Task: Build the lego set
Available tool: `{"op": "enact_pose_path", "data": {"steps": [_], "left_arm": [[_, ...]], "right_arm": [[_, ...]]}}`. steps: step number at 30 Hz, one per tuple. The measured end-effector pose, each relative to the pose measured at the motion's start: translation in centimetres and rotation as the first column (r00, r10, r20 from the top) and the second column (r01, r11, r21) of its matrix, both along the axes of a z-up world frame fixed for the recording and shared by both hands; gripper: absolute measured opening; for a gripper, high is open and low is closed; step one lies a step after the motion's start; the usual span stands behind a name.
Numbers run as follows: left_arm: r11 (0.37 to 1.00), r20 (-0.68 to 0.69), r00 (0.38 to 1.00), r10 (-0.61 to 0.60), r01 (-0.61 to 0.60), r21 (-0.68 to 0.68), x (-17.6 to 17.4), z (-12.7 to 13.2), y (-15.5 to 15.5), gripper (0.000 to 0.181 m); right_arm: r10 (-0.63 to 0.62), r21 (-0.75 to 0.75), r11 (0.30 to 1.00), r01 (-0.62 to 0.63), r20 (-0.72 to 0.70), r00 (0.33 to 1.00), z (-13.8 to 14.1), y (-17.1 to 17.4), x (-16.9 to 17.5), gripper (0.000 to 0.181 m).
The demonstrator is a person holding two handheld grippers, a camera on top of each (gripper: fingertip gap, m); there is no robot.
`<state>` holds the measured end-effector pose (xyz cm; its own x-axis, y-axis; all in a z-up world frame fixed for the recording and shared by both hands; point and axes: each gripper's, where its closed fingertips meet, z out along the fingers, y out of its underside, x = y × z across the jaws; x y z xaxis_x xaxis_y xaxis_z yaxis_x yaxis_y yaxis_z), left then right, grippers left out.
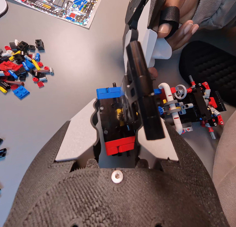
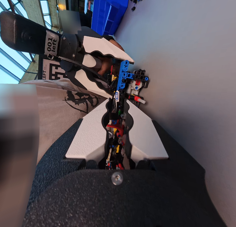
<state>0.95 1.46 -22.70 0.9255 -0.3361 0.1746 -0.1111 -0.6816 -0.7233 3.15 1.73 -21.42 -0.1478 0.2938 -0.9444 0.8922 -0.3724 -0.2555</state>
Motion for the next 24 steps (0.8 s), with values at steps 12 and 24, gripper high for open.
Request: {"op": "enact_pose_path", "data": {"steps": [12,24], "left_arm": [[1.000,-0.028,0.999,0.028,-0.028,-0.005,0.03,-0.08,0.01,0.058],[0.997,-0.029,0.997,0.073,-0.073,0.001,0.40,-0.14,0.04,0.073]], "right_arm": [[-0.028,0.070,0.997,0.025,0.043,0.999,-0.05,-0.09,-0.05,0.016],[-0.212,0.001,0.977,0.213,0.078,0.974,0.08,0.07,-0.53,0.016]]}}
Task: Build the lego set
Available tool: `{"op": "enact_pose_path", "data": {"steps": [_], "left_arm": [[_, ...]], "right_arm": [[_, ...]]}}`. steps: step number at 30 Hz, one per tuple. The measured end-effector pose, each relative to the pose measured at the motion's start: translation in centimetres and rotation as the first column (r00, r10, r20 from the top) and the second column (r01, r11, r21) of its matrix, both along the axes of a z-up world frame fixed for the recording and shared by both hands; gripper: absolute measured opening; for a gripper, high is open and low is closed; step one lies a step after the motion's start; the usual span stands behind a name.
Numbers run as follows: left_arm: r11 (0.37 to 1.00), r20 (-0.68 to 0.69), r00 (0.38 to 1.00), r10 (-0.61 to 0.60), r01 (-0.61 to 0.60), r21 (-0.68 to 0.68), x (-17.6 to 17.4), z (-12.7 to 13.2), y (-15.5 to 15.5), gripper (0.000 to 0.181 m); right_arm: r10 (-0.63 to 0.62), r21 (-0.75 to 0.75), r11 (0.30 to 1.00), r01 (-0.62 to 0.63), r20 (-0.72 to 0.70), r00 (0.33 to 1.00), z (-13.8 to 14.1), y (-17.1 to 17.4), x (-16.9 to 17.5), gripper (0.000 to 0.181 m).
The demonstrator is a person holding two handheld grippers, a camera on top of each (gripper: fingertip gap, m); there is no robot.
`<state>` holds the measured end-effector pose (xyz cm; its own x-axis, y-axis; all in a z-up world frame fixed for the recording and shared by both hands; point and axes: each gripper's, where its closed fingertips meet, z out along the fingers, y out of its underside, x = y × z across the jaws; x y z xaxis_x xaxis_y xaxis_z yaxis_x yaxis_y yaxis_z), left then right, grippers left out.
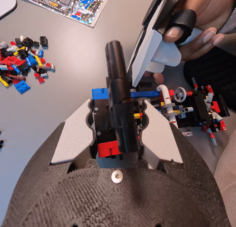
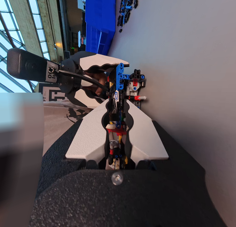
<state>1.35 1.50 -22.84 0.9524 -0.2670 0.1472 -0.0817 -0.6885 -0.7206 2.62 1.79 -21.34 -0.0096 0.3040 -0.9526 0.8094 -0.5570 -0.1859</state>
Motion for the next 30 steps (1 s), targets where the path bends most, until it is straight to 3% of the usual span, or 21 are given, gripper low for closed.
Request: {"op": "enact_pose_path", "data": {"steps": [5,16,21,30], "left_arm": [[1.000,-0.012,1.000,0.012,-0.012,0.000,0.01,0.01,0.00,0.074],[0.999,-0.007,0.999,0.043,-0.044,-0.007,-0.08,0.04,0.19,0.071],[1.000,-0.005,1.000,0.024,-0.024,-0.010,0.11,0.00,0.19,0.071],[0.999,-0.009,0.999,0.041,-0.041,0.003,-0.04,0.00,0.24,0.071]], "right_arm": [[-0.062,-0.003,0.998,0.062,-0.003,0.998,-0.01,-0.03,0.01,0.017],[0.011,0.083,0.997,-0.011,-0.003,1.000,-0.19,-0.25,0.11,0.017],[0.075,0.054,0.996,-0.075,-0.012,0.997,-0.20,-0.38,0.39,0.017],[0.045,0.019,0.999,-0.045,-0.028,0.999,-0.26,-0.37,0.17,0.017]]}}
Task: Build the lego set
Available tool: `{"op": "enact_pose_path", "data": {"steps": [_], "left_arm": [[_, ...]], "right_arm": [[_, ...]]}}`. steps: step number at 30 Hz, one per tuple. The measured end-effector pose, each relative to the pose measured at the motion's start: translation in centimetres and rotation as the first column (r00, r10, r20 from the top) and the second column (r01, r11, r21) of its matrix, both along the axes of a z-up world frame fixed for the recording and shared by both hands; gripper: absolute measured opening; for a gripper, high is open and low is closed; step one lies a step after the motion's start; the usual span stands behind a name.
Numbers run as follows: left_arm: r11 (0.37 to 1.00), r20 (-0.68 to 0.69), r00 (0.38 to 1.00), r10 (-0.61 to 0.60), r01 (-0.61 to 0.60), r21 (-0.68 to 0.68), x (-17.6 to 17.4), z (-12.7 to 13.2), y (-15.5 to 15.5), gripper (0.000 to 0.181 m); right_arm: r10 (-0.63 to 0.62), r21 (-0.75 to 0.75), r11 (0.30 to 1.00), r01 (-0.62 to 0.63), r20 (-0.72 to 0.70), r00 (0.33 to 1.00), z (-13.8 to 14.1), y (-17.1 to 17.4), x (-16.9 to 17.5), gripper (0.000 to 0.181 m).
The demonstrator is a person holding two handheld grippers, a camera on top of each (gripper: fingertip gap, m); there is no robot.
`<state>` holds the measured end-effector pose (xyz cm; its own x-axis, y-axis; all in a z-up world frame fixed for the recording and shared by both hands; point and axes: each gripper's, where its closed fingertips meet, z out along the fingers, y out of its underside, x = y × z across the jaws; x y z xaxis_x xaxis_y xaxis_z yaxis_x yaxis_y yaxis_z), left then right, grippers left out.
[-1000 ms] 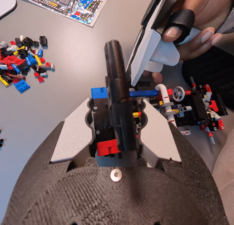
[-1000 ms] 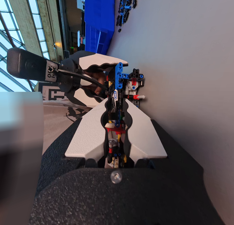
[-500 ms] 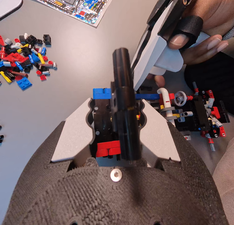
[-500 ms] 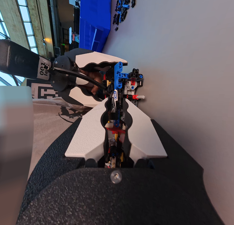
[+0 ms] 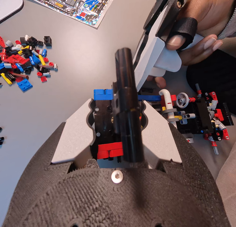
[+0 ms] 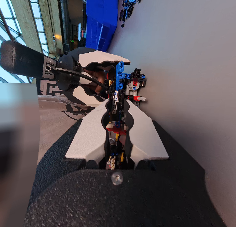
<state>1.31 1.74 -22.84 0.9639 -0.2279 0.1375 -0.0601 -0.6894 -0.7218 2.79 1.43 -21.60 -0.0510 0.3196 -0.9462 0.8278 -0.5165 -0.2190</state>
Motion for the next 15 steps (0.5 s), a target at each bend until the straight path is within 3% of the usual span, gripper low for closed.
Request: {"op": "enact_pose_path", "data": {"steps": [3,15], "left_arm": [[1.000,0.001,1.000,0.001,-0.001,-0.004,-0.17,0.00,-0.07,0.071],[0.998,0.006,0.998,-0.056,0.056,-0.016,0.35,-0.05,-0.26,0.071]], "right_arm": [[-0.033,-0.008,0.999,0.033,-0.003,0.999,-0.10,-0.07,-0.20,0.017],[0.078,0.103,0.991,-0.079,0.019,0.997,-0.56,-0.67,0.26,0.017]]}}
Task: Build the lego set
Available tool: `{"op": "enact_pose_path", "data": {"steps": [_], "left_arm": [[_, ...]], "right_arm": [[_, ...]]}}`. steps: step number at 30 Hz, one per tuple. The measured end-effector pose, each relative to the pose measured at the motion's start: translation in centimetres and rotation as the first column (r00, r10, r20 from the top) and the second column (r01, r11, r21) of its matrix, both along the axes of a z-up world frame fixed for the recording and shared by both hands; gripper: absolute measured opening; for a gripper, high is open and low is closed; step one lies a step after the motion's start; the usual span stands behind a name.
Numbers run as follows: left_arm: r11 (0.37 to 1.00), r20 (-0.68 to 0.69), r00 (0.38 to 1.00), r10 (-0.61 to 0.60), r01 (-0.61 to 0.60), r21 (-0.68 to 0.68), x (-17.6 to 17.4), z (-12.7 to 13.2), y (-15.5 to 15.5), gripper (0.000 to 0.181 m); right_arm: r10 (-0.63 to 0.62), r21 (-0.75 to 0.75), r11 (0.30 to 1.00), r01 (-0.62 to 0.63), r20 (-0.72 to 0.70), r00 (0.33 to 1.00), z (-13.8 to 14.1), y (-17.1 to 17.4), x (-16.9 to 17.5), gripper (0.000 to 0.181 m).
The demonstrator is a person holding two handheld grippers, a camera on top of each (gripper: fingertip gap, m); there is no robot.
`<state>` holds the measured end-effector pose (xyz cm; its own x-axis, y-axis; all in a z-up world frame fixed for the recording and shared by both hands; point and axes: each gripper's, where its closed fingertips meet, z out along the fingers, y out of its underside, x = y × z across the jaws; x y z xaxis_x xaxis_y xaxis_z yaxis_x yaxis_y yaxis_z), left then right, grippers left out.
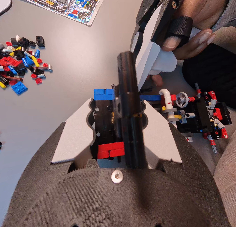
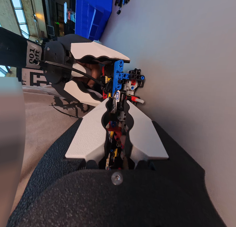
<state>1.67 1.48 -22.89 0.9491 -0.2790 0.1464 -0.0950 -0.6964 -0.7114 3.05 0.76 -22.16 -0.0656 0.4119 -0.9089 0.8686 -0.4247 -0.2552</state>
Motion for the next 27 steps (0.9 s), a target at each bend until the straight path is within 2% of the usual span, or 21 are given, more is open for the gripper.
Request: {"op": "enact_pose_path", "data": {"steps": [9,13,16,21,24,27], "left_arm": [[1.000,0.054,0.999,0.007,-0.009,0.029,0.1,0.3,0.1,0.072],[0.995,0.075,0.997,0.006,-0.014,0.099,-0.4,1.9,-0.2,0.072],[0.991,0.072,0.997,0.018,-0.027,0.131,-1.1,2.9,-0.8,0.069],[0.992,0.043,0.999,0.006,-0.012,0.128,-1.1,2.1,-1.6,0.066],[0.996,-0.019,0.999,-0.043,0.044,0.083,-1.0,0.7,-1.3,0.067],[0.991,-0.061,0.992,-0.108,0.112,0.075,-0.8,0.3,-0.6,0.062]], "right_arm": [[-0.075,-0.042,0.996,0.076,0.015,0.997,0.3,0.7,0.1,0.017],[-0.142,-0.082,0.988,0.135,-0.096,0.985,1.7,1.5,0.4,0.017],[-0.196,-0.112,0.978,0.177,-0.192,0.961,3.8,2.0,0.8,0.017],[-0.280,-0.131,0.959,0.253,-0.274,0.920,5.9,2.5,1.9,0.017],[-0.336,-0.169,0.940,0.295,-0.316,0.887,7.5,2.7,2.5,0.017],[-0.375,-0.170,0.926,0.336,-0.354,0.857,8.6,2.5,3.1,0.017]]}}
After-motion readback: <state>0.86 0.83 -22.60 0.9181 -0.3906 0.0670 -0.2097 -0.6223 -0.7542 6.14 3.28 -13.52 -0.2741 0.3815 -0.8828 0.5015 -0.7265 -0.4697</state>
